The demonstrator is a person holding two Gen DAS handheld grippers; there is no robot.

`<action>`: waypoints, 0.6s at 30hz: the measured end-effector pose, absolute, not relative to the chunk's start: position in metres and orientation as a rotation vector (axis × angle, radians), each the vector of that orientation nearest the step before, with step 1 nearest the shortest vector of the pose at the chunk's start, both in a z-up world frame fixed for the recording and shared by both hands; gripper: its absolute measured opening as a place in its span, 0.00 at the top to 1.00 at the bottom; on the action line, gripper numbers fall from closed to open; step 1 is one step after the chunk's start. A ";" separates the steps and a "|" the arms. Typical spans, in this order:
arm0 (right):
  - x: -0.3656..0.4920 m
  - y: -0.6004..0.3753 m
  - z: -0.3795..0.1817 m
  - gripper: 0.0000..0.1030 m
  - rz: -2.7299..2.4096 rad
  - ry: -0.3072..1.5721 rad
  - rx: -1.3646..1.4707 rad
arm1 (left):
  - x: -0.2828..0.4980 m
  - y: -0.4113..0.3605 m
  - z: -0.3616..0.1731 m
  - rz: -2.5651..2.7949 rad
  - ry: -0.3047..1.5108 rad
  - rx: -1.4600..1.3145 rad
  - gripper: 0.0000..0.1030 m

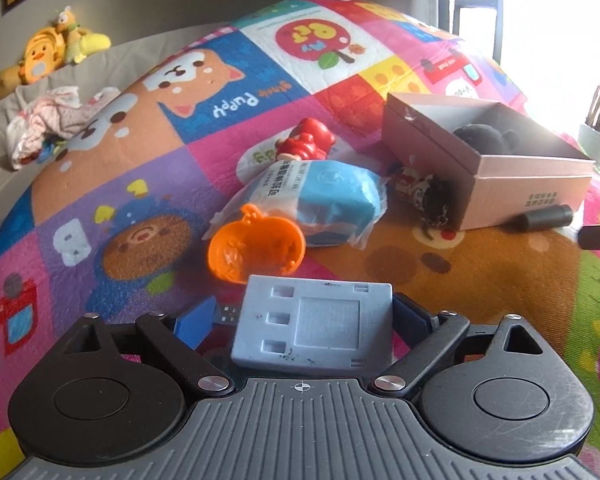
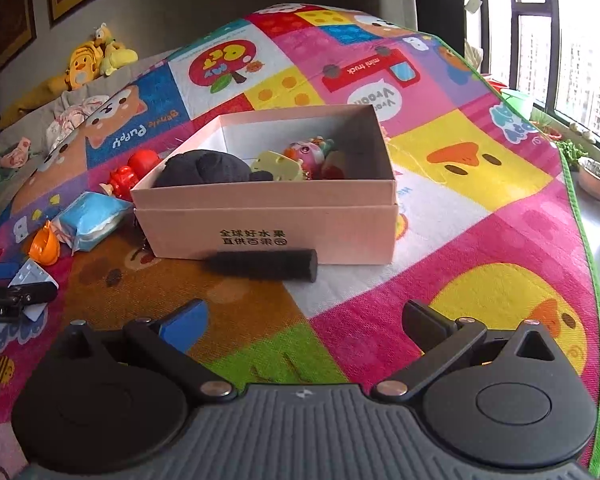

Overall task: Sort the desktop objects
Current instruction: 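Lift the grey tray into the box with the left tool while the right tool grasps the black cylinder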

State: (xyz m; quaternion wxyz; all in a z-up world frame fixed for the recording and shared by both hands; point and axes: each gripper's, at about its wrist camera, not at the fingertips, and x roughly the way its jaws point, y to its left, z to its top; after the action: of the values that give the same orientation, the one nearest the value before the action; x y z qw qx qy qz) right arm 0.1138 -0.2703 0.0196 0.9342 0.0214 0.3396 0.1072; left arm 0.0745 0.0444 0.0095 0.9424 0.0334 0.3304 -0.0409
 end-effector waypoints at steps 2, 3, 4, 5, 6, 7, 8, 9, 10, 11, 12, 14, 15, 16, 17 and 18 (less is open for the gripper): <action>0.128 -0.253 0.020 0.00 0.212 0.707 0.021 | 0.062 0.040 0.016 -0.118 0.653 0.057 0.07; 0.134 -0.245 0.019 0.00 0.204 0.712 0.004 | 0.057 0.038 0.018 -0.134 0.645 0.056 0.07; 0.139 -0.239 0.017 0.00 0.198 0.717 -0.012 | 0.051 0.036 0.021 -0.154 0.636 0.056 0.07; 0.145 -0.230 0.014 0.00 0.188 0.724 -0.035 | 0.046 0.034 0.022 -0.167 0.631 0.057 0.07; 0.151 -0.225 0.012 0.01 0.177 0.735 -0.048 | 0.042 0.032 0.023 -0.178 0.628 0.057 0.07; 0.156 -0.221 0.009 0.04 0.166 0.749 -0.058 | 0.039 0.031 0.024 -0.188 0.627 0.056 0.07; 0.161 -0.218 0.007 0.15 0.155 0.767 -0.061 | 0.036 0.030 0.024 -0.196 0.626 0.054 0.07; 0.163 -0.217 0.006 0.18 0.152 0.772 -0.058 | 0.034 0.029 0.024 -0.201 0.626 0.052 0.07; 0.163 -0.218 0.006 0.22 0.144 0.768 -0.053 | 0.033 0.028 0.024 -0.206 0.626 0.051 0.07; 0.161 -0.218 0.008 0.26 0.144 0.768 -0.060 | 0.031 0.027 0.024 -0.211 0.626 0.051 0.07; 0.159 -0.219 0.009 0.26 0.150 0.767 -0.069 | 0.031 0.026 0.025 -0.215 0.626 0.052 0.07; 0.147 -0.225 0.016 0.27 0.183 0.761 -0.088 | 0.028 0.023 0.028 -0.224 0.622 0.053 0.07; 0.139 -0.230 0.021 0.27 0.212 0.757 -0.096 | 0.028 0.022 0.032 -0.233 0.616 0.051 0.07; 0.130 -0.236 0.029 0.27 0.234 0.749 -0.104 | 0.027 0.020 0.037 -0.243 0.607 0.046 0.07; 0.120 -0.244 0.040 0.27 0.253 0.732 -0.114 | 0.028 0.018 0.044 -0.258 0.596 0.040 0.07; 0.109 -0.252 0.053 0.27 0.264 0.705 -0.121 | 0.030 0.015 0.052 -0.277 0.581 0.033 0.07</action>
State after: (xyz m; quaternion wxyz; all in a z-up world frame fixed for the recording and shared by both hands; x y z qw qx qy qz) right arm 0.1095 -0.2516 0.0530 0.9281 -0.0590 0.3442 0.1288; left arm 0.0299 0.0146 0.0519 0.9486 0.0162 0.2855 -0.1359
